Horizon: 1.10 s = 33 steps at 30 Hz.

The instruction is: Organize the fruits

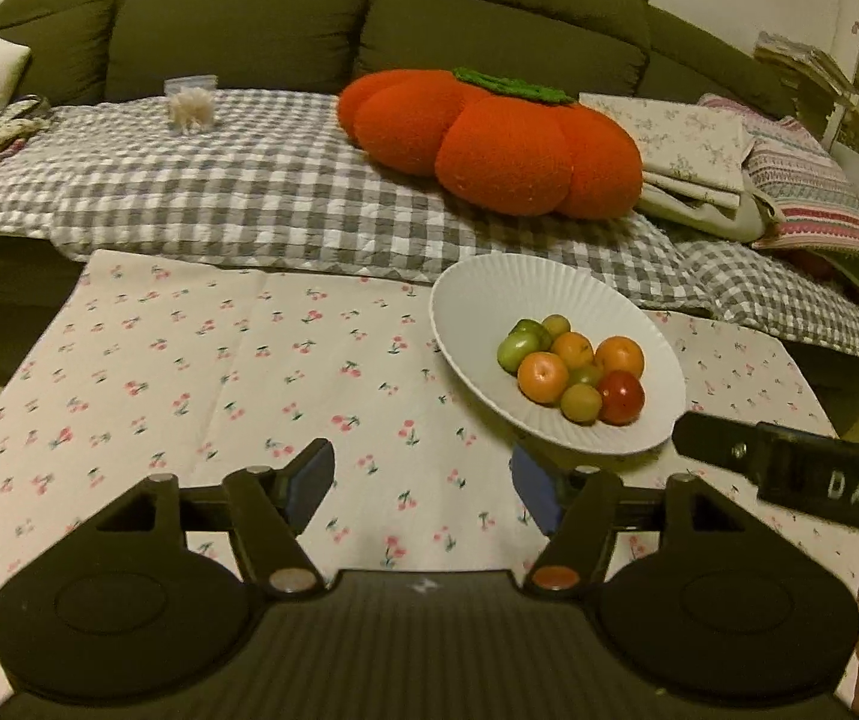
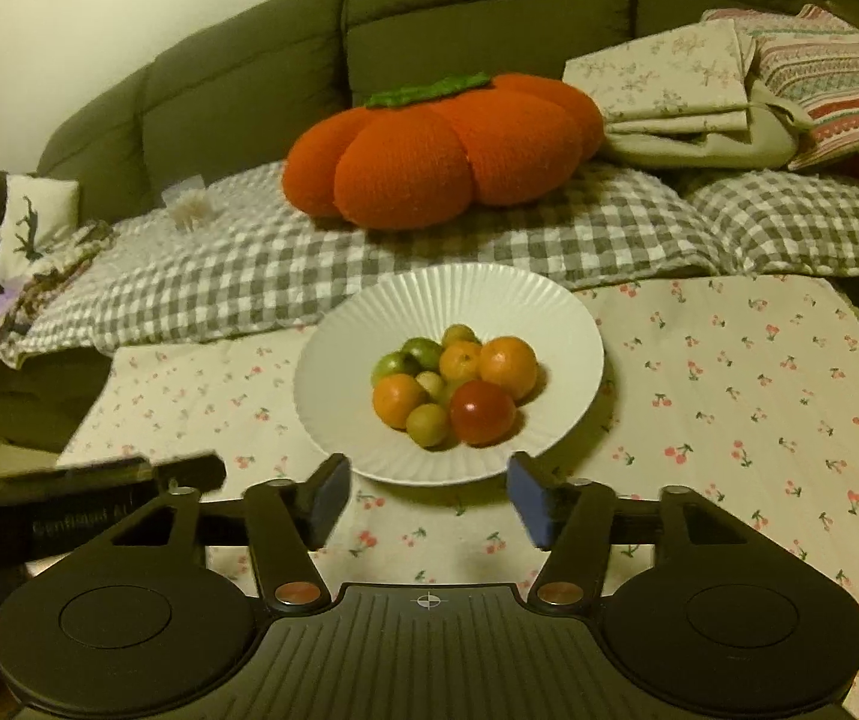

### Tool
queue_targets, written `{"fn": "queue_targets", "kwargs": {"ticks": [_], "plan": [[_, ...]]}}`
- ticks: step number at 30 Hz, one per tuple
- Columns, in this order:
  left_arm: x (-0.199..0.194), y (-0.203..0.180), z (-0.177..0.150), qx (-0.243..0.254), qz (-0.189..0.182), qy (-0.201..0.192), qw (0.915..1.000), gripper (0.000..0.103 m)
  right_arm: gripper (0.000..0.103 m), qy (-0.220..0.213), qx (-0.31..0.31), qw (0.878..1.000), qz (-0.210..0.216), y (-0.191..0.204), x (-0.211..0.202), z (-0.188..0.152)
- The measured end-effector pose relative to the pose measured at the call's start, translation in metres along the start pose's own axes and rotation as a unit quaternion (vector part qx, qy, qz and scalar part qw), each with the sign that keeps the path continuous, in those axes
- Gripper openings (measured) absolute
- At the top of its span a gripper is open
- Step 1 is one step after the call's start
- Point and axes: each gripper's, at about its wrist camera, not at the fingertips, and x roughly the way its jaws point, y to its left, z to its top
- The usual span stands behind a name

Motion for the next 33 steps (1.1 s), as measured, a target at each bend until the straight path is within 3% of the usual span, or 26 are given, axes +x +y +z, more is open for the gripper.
{"fn": "queue_targets", "kwargs": {"ticks": [9, 17, 23, 30, 33], "plan": [[-0.041, 0.003, -0.023, -0.007, 0.019, -0.014, 0.9997, 0.072, 0.074, -0.009, 0.002, 1.000, -0.006, 0.009, -0.036, -0.018], [-0.075, -0.001, -0.038, 0.006, 0.030, -0.039, 0.9988, 0.082, 0.084, -0.020, 0.000, 1.000, -0.012, 0.021, -0.071, -0.037], [-0.089, 0.003, -0.046, 0.004, 0.031, -0.043, 0.9986, 0.090, 0.086, -0.026, -0.006, 1.000, -0.014, 0.031, -0.089, -0.046], [-0.096, 0.007, -0.051, 0.011, 0.038, -0.051, 0.9979, 0.100, 0.100, -0.037, -0.021, 0.999, -0.027, 0.038, -0.104, -0.056], [-0.094, 0.010, -0.051, 0.008, 0.039, -0.050, 0.9979, 0.101, 0.101, -0.039, -0.038, 0.998, -0.032, 0.041, -0.104, -0.059]]}}
